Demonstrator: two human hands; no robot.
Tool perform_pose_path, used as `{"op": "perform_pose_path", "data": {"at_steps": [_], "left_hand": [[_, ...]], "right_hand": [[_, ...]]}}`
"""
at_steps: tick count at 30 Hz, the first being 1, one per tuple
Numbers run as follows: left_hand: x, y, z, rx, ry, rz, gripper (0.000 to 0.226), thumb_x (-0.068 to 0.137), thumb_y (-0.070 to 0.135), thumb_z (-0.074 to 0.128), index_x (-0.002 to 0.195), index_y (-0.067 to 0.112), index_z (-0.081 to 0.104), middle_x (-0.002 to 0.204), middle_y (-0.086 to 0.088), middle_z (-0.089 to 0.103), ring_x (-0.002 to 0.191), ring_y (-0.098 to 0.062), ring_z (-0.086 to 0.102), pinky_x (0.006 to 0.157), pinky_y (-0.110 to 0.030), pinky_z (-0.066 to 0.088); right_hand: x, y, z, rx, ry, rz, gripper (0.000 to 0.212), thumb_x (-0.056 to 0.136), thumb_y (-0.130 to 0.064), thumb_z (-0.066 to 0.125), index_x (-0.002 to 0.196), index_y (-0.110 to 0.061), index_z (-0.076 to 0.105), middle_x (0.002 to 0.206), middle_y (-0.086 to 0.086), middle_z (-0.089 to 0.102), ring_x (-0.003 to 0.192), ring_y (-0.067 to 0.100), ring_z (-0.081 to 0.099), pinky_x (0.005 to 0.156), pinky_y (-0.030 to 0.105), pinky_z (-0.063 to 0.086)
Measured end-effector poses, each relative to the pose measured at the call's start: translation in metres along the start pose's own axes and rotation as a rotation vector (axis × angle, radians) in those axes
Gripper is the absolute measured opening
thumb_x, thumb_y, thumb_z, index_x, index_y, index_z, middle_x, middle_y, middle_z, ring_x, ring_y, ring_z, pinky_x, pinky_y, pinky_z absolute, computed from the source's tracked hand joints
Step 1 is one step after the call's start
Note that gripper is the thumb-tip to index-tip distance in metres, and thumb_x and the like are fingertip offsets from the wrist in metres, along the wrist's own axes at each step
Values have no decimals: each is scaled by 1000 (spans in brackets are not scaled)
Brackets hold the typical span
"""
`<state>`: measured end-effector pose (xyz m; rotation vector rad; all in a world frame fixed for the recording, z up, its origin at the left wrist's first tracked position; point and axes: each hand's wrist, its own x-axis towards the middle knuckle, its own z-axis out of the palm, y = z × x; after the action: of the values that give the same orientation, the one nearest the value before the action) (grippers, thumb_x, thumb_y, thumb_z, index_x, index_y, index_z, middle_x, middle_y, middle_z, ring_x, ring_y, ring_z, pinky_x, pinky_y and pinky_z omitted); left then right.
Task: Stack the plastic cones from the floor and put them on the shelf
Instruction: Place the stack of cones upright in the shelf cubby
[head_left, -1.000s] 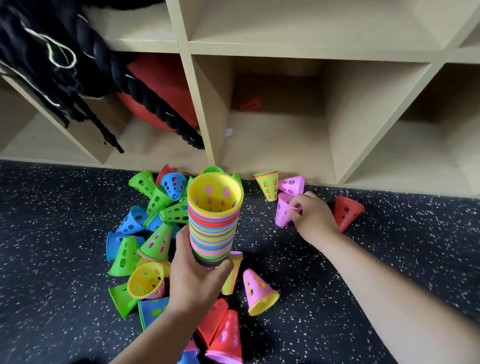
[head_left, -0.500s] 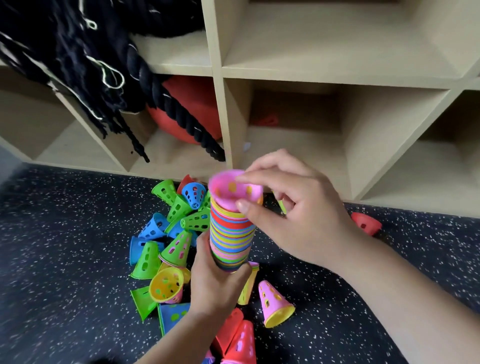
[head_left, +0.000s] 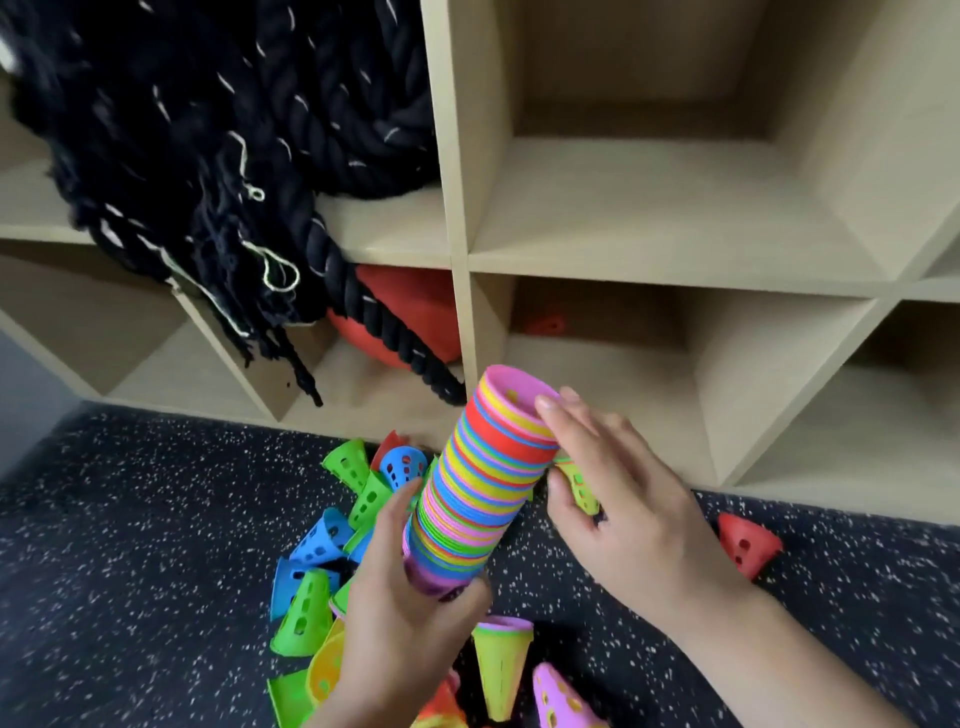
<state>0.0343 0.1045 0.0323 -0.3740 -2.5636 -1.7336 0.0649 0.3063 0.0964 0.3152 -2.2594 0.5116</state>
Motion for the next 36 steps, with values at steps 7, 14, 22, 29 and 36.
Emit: {"op": "perform_pose_path", "data": {"at_steps": [7, 14, 22, 29, 36], "left_hand": [[59, 96, -35, 28, 104, 222, 93, 39, 29, 101, 110, 51, 45, 99, 30, 68, 75, 1, 69, 63, -7, 49], [123, 219, -44, 60, 175, 455, 68, 43, 37, 99, 97, 34, 58, 94, 36, 64, 78, 14, 63, 62, -4, 44], [217, 266, 5, -61, 8, 376, 40, 82, 39, 82, 116, 33, 62, 106, 21, 71, 91, 5, 69, 84, -25, 57], [279, 282, 26, -1, -80, 288, 26, 95, 34, 69, 119, 26, 61, 107, 11, 71, 94, -7, 69, 71, -24, 55], [304, 282, 48, 115, -157, 361, 35, 98, 31, 66, 131, 24, 60, 113, 9, 71, 98, -8, 69, 69, -17, 52]], "right_hand": [[54, 37, -16, 45, 246, 302, 76, 75, 7, 76, 144, -10, 47, 123, 10, 58, 114, 19, 59, 100, 23, 46], [123, 65, -20, 397, 248, 669, 64, 72, 4, 76, 110, -42, 55, 100, -15, 71, 90, -2, 69, 85, 14, 54], [173, 98, -11, 281, -52, 863, 41, 64, -37, 84, 99, -22, 69, 91, -3, 76, 89, 23, 71, 82, 39, 56], [198, 128, -11, 91, -343, 817, 45, 71, -59, 77, 100, -25, 72, 100, 4, 72, 96, 21, 65, 83, 32, 54], [207, 136, -3, -62, -363, 862, 61, 77, -68, 67, 121, -27, 64, 119, 11, 53, 111, 26, 56, 92, 34, 47]]}}
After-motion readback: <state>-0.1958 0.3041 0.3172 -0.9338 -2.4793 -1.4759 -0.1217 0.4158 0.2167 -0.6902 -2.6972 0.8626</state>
